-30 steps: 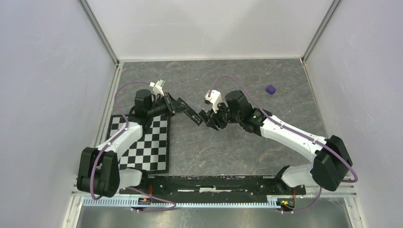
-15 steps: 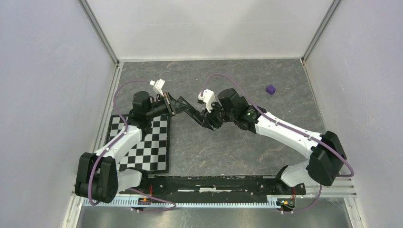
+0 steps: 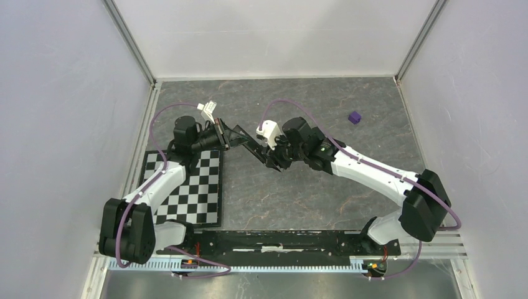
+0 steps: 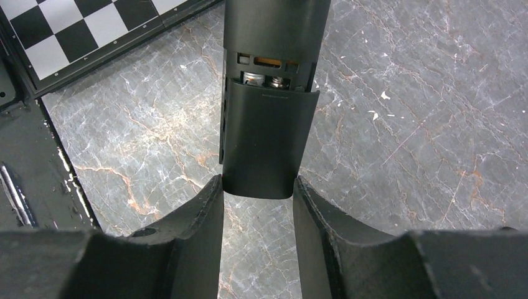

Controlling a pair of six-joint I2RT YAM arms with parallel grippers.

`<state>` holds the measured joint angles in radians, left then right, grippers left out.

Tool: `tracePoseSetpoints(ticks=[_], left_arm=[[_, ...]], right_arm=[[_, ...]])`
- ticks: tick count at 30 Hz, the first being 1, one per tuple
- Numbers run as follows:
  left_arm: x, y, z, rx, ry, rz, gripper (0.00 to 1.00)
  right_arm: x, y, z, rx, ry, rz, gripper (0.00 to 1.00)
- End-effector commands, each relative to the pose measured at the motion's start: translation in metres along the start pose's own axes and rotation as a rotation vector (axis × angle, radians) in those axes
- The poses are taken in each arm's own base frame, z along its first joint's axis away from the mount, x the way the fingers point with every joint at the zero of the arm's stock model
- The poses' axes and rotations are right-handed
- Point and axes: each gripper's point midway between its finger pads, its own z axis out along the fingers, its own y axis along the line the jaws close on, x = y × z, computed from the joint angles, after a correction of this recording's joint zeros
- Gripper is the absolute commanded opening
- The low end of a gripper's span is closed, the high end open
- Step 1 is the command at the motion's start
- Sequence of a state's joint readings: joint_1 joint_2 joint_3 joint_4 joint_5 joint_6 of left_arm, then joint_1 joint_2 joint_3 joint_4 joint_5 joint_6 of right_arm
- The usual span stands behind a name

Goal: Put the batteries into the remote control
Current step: Load the battery cover into the remote control.

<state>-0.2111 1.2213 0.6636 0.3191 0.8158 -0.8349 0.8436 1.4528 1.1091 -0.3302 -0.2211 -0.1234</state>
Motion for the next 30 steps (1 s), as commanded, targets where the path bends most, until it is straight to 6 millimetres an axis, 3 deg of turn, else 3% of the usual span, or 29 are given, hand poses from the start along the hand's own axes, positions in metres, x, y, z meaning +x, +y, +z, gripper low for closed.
tracePoseSetpoints(ticks=[1,30], left_arm=[[-0.007,-0.022,0.002,0.068,0.031,0.005,0.02],[-0.005,-0.008,0.009,0.016,0.062,-0.104,0.02]], right_arm=[[-0.023,-0.001,-0.003,-0.005,-0.058,-0.050,0.38],[-0.025,0.013,0.007,-0.080,-0.050,-0.080,0.42]])
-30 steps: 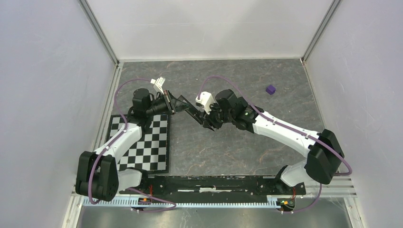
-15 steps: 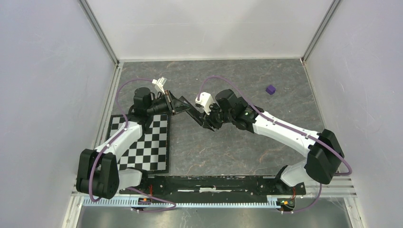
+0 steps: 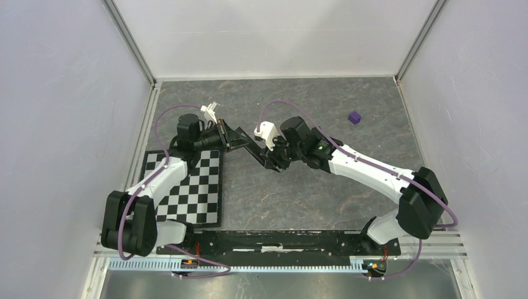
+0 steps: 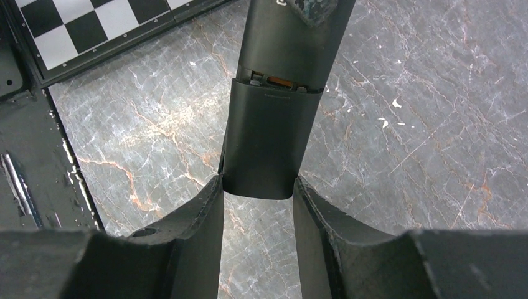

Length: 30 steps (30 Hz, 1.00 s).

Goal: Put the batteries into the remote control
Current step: Load the battery cover into the remote control.

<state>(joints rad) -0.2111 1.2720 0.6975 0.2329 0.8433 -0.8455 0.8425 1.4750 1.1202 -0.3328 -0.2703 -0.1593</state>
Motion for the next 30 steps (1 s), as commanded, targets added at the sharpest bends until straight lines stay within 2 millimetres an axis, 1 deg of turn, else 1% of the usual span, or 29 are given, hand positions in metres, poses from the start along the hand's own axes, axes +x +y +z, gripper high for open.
tracePoseSetpoints(ticks=[1,4,8,14,19,30], left_arm=[[-0.013,-0.018,0.005,0.045,-0.004,-0.021,0.02],[-0.014,-0.014,0.005,0.032,-0.014,-0.024,0.02],[-0.014,-0.014,0.006,0.031,-0.015,-0.025,0.02],[-0.011,-0.012,0.006,0.033,0.002,-0.047,0.02],[-0.008,-0.011,0.007,0.038,0.020,-0.076,0.02],[-0.003,-0.006,0.010,0.046,0.035,-0.126,0.02]], right_arm=[[-0.025,0.006,0.003,-0.027,-0.042,-0.049,0.42],[-0.021,0.005,0.006,-0.021,-0.018,-0.043,0.42],[-0.017,0.002,0.009,-0.006,0.001,-0.026,0.42],[-0.018,-0.003,0.014,0.015,0.018,0.014,0.48],[-0.016,-0.006,0.018,0.032,0.040,0.046,0.50],[-0.019,-0.008,0.016,0.051,0.061,0.085,0.53]])
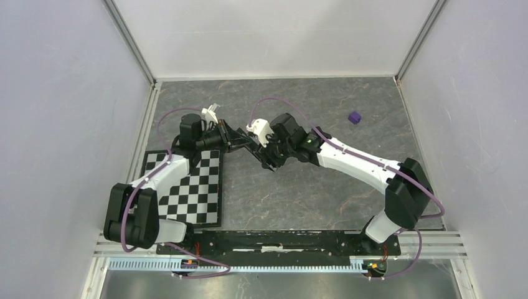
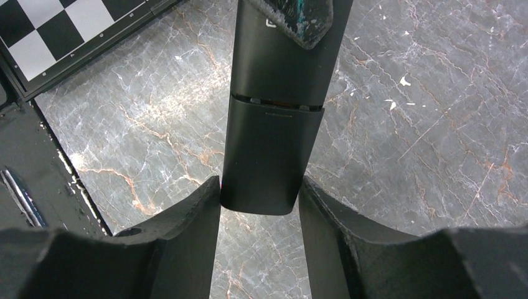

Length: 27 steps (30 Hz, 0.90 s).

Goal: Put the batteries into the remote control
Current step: Load the battery cover into the remote control.

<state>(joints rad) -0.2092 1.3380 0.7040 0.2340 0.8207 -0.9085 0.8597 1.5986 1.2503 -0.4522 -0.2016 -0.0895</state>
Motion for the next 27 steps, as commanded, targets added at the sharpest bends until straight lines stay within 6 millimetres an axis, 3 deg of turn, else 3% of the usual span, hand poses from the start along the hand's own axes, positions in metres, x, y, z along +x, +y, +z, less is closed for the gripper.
tracePoseSetpoints(ticks=[1,14,19,24,27], left_arm=[[0.000,-0.024,0.001,0.091,0.036,-0.020,0.02],[0.003,-0.017,0.003,0.078,0.053,-0.051,0.02],[0.003,-0.015,0.003,0.071,0.050,-0.054,0.02],[0.002,-0.014,0.004,0.071,0.051,-0.056,0.02],[0.001,-0.015,0.005,0.071,0.051,-0.056,0.02]], right_arm=[[-0.026,0.000,-0.005,0.013,-0.059,0.000,0.54],[-0.033,-0.002,-0.012,0.027,-0.076,0.007,0.62],[-0.036,-0.003,-0.016,0.041,-0.091,0.019,0.75],[-0.042,-0.003,-0.025,0.038,-0.140,0.039,0.96],[-0.049,-0.003,-0.037,0.008,-0.203,0.077,0.98]])
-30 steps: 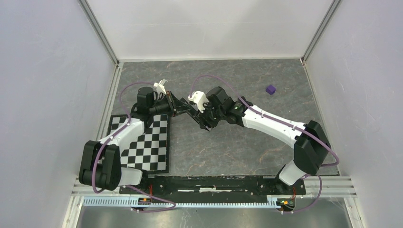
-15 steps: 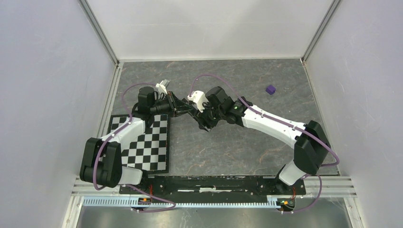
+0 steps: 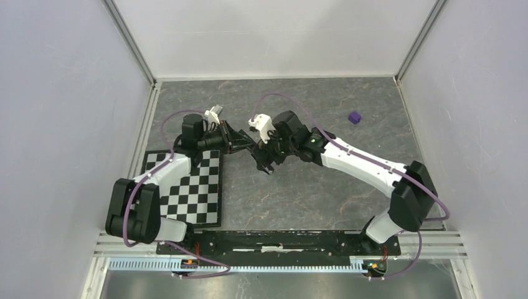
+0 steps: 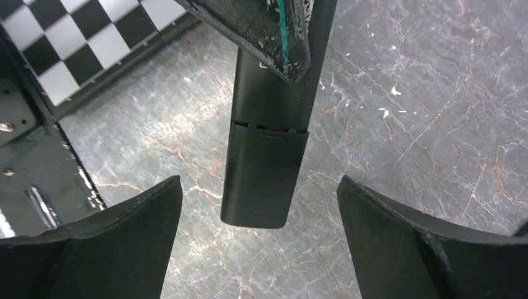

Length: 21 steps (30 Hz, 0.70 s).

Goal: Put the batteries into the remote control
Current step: Load the battery cover into the remote control.

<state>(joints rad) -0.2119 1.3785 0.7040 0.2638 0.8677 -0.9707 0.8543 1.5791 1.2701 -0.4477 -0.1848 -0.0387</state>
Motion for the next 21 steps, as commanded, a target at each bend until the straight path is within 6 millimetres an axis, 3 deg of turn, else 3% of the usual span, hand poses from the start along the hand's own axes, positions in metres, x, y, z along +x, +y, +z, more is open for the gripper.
tracePoseSetpoints(ticks=[1,4,7,11,15,21], left_arm=[[-0.004,-0.015,0.001,0.047,0.008,0.016,0.02],[-0.005,-0.017,0.000,0.050,0.001,0.028,0.02],[-0.008,-0.023,-0.001,0.057,-0.010,0.035,0.02],[-0.013,-0.036,-0.004,0.084,-0.030,0.011,0.02],[-0.021,-0.065,-0.010,0.156,-0.072,-0.012,0.02],[-0.027,-0.091,-0.020,0.204,-0.109,-0.022,0.02]], right_arm=[[-0.040,0.003,-0.032,-0.039,-0.190,0.058,0.98],[-0.050,0.003,-0.048,-0.079,-0.278,0.144,0.98],[-0.058,-0.016,-0.066,-0.037,-0.385,0.308,0.98],[-0.052,-0.040,-0.083,0.058,-0.472,0.630,0.98],[-0.043,-0.039,-0.084,0.034,-0.524,0.890,0.98],[-0.058,-0.033,-0.090,-0.070,-0.641,1.000,0.98]])
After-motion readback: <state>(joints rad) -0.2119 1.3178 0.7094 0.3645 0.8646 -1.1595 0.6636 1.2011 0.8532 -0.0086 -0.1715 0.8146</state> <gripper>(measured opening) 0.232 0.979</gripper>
